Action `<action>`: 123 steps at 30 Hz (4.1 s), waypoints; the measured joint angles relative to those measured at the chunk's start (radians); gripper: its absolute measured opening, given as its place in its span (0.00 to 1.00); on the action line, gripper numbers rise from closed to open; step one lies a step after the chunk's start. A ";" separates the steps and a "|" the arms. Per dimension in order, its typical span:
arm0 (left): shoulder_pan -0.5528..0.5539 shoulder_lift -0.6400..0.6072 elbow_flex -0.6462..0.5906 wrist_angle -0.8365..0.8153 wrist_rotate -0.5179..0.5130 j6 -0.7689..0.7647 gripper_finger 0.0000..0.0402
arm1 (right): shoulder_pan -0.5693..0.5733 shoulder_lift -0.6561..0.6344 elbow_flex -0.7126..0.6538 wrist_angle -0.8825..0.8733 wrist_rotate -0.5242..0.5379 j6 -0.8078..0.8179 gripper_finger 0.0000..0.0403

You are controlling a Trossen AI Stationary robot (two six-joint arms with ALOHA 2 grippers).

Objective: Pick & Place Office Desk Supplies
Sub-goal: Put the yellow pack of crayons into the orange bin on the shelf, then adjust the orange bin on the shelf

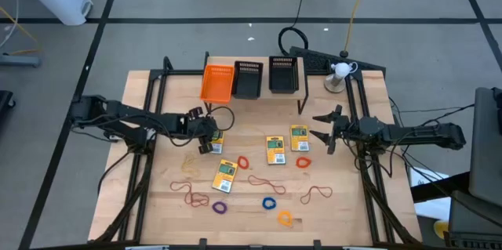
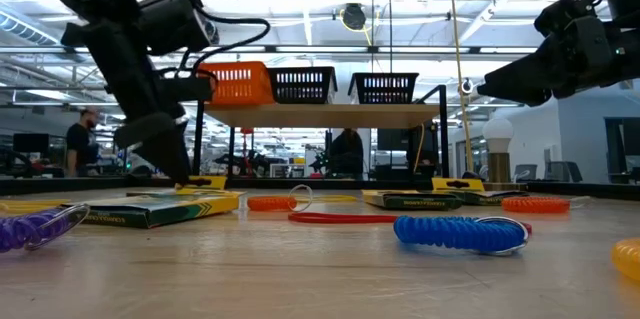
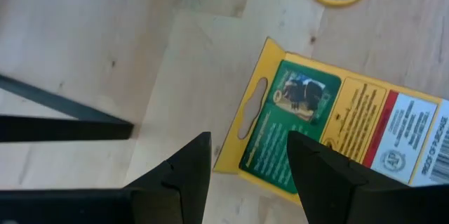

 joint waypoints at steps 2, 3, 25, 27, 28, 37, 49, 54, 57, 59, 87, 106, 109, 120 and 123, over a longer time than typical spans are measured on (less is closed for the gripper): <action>0.000 0.010 0.000 0.000 0.000 -0.002 0.46 | 0.000 0.000 0.000 0.001 0.000 0.000 0.63; 0.000 0.013 0.000 -0.001 0.000 -0.002 0.46 | 0.000 0.000 0.000 0.001 0.000 0.000 0.63; -0.015 0.016 0.033 0.042 0.026 -0.004 0.00 | 0.000 0.001 0.000 -0.001 0.051 0.000 0.63; -0.028 0.016 0.065 0.034 0.026 0.008 0.00 | 0.000 0.001 0.000 -0.001 0.051 0.000 0.63; -0.037 0.016 0.087 0.017 0.026 0.017 0.00 | 0.000 0.001 0.000 -0.001 0.051 0.000 0.63; -0.135 0.016 0.311 -0.157 -0.032 0.079 0.00 | 0.000 0.001 0.000 -0.002 0.050 0.000 0.63; -0.222 0.015 0.673 -0.563 -0.270 0.084 0.00 | 0.000 0.001 0.000 -0.005 0.049 0.000 0.63; -0.262 0.015 0.825 -0.660 -0.368 0.134 0.00 | 0.000 0.001 0.000 -0.010 0.048 0.000 0.63; -0.281 0.015 0.920 -0.727 -0.445 0.167 0.00 | 0.000 0.001 0.000 -0.014 0.047 0.000 0.63; -0.284 0.015 0.982 -0.759 -0.495 0.195 0.00 | 0.000 0.004 0.000 -0.014 0.047 0.000 0.63; 0.214 0.049 1.200 -0.845 -0.108 0.425 0.00 | 0.000 0.048 0.000 -0.003 0.047 0.000 0.63; 0.310 0.094 1.200 -0.901 0.063 0.369 0.05 | 0.000 0.053 0.000 -0.002 0.047 0.000 0.63; 0.318 0.094 1.200 -0.901 0.063 0.354 0.12 | 0.000 0.054 0.000 -0.001 0.047 0.000 0.63; 0.349 0.093 1.200 -0.883 -0.078 0.368 0.38 | 0.000 0.054 0.000 -0.001 0.049 0.000 0.63; 0.341 0.085 1.200 -0.874 -0.082 0.383 0.42 | 0.000 0.054 0.000 -0.001 0.050 0.000 0.63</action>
